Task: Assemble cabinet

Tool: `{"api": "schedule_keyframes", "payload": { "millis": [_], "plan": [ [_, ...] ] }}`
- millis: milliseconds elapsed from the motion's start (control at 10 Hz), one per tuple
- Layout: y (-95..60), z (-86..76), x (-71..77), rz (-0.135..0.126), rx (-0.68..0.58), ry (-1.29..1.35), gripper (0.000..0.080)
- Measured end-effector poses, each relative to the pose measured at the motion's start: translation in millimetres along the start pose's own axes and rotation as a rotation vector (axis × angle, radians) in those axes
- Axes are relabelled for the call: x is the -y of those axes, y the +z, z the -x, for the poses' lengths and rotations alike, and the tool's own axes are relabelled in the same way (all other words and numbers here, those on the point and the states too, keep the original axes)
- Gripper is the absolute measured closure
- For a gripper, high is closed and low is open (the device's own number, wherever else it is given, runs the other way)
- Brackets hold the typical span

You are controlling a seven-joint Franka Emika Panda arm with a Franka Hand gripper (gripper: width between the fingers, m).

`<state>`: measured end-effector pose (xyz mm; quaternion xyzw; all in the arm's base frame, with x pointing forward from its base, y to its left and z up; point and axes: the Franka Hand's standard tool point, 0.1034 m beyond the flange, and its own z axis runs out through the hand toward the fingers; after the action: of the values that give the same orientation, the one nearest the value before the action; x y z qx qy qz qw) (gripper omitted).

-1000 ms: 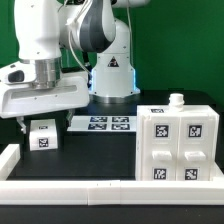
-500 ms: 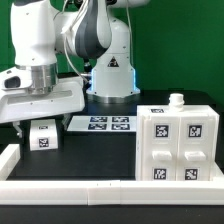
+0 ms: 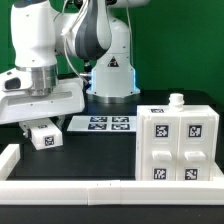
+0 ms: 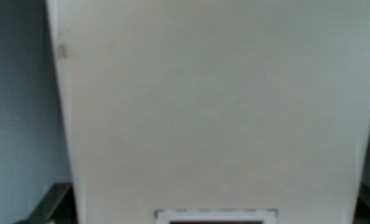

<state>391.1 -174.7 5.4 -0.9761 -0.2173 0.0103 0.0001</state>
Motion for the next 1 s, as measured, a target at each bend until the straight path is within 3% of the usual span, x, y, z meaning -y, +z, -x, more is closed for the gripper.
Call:
{"api": "schedule_keyframes", "payload": {
  "millis": [300,600,700,1000],
  "plan": [
    [-11.7,-23.2,31.6,0.006,-0.020,-0.016,0.0259],
    [-62.8,-75.6,78.3,-0.015,-0.028,0.011,0.0259],
    [-74.7,-86.7,86.4,-0.018,-0.030,0.016,0.0259],
    [-115.4,-142.0,106.7,-0.020,-0.030,0.076,0.0258]
  ]
}}
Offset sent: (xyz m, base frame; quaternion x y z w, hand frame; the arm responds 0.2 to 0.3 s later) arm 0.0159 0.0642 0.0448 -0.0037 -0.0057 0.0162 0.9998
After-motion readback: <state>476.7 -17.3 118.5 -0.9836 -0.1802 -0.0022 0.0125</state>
